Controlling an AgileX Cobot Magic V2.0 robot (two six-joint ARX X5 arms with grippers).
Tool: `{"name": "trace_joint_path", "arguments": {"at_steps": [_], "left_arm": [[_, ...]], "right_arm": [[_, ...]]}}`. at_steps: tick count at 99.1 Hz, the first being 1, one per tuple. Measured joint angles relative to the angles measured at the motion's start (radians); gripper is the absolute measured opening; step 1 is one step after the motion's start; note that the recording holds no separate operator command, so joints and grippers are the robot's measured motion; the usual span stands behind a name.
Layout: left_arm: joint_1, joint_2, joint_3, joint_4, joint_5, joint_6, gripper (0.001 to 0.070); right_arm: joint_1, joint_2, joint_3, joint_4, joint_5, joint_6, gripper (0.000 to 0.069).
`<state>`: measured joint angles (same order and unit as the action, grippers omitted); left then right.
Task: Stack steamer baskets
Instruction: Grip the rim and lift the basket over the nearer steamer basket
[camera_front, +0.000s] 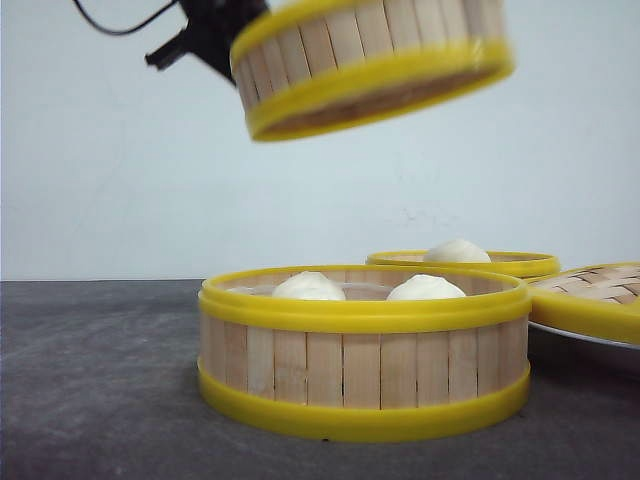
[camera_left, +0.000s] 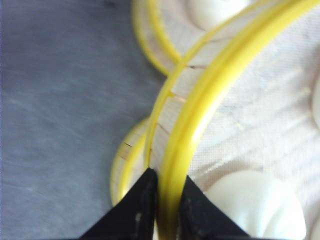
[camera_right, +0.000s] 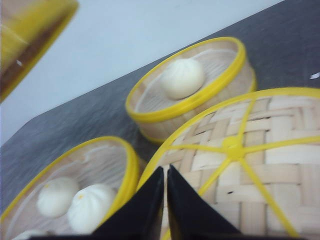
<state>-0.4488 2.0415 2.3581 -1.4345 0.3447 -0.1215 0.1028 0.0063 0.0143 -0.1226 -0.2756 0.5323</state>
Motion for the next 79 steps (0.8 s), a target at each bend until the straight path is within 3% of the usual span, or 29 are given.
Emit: {"name": "trace_joint_path", "arguments": {"at_steps": [20,36,56,79], "left_arm": [[0.006,-0.069,-0.192,0.0,-0.016,0.009,0.0028],[-0.006,-0.064,-0.333,0.0,-0.044,0.011,0.0028],[-0.073,-0.064,-0.349,0.006,-0.164,0.026,0.0028],[-0.079,-0.064,-0.352,0.006,-0.172,0.028,0.0028]], "right_arm": [[0.0,0.0,0.0,-0.001,-0.089,0.0,0.0007],[0.0,0.0,0.0,-0.024,-0.098,0.0,0.0007],[0.0,0.0,0.0,-0.026,-0.099,0.0,0.0007],[0.0,0.0,0.0,-0.026,-0.099,0.0,0.0007]]}}
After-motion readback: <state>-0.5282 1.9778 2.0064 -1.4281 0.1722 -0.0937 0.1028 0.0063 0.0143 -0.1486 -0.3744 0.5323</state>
